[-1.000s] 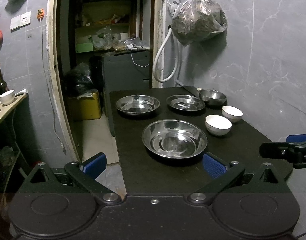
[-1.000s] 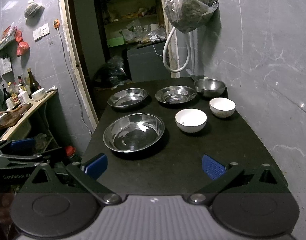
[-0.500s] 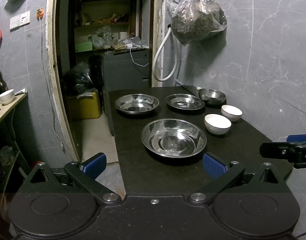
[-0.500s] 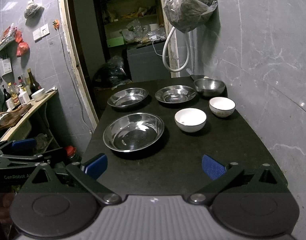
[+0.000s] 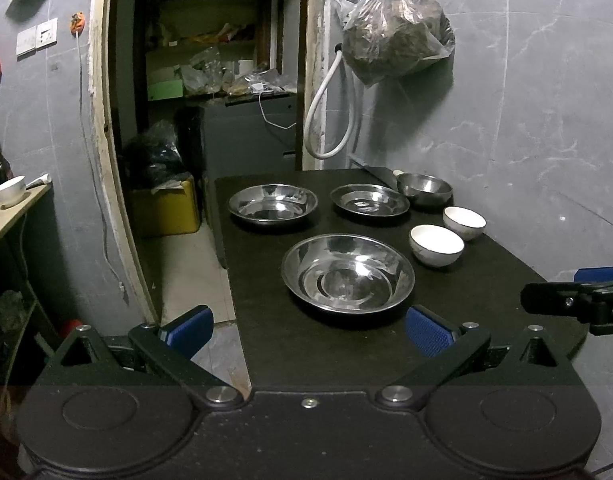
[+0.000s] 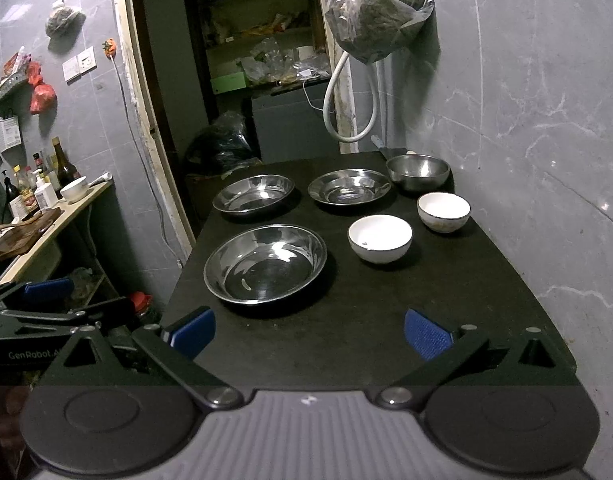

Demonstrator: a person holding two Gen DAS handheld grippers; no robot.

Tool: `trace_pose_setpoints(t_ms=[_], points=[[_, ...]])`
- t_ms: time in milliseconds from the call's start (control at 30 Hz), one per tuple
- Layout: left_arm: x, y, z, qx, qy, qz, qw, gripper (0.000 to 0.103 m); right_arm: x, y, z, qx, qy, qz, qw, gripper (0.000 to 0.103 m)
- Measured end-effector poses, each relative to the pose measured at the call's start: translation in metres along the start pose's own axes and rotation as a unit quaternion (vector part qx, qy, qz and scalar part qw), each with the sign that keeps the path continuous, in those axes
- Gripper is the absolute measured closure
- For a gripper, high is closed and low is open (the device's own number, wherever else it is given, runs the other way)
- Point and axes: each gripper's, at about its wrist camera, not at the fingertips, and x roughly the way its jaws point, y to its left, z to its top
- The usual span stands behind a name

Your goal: Organize plates and bowls

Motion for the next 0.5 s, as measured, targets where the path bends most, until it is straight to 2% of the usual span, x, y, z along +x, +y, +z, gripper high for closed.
trace_pose_setpoints(t_ms=[500], points=[[0.0098, 0.0061, 0.0014, -0.007, 0.009, 0.000, 0.9999, 0.001, 0.0099, 0.0039, 0.0031, -0.002, 0.009, -0.003, 1.000, 0.000]])
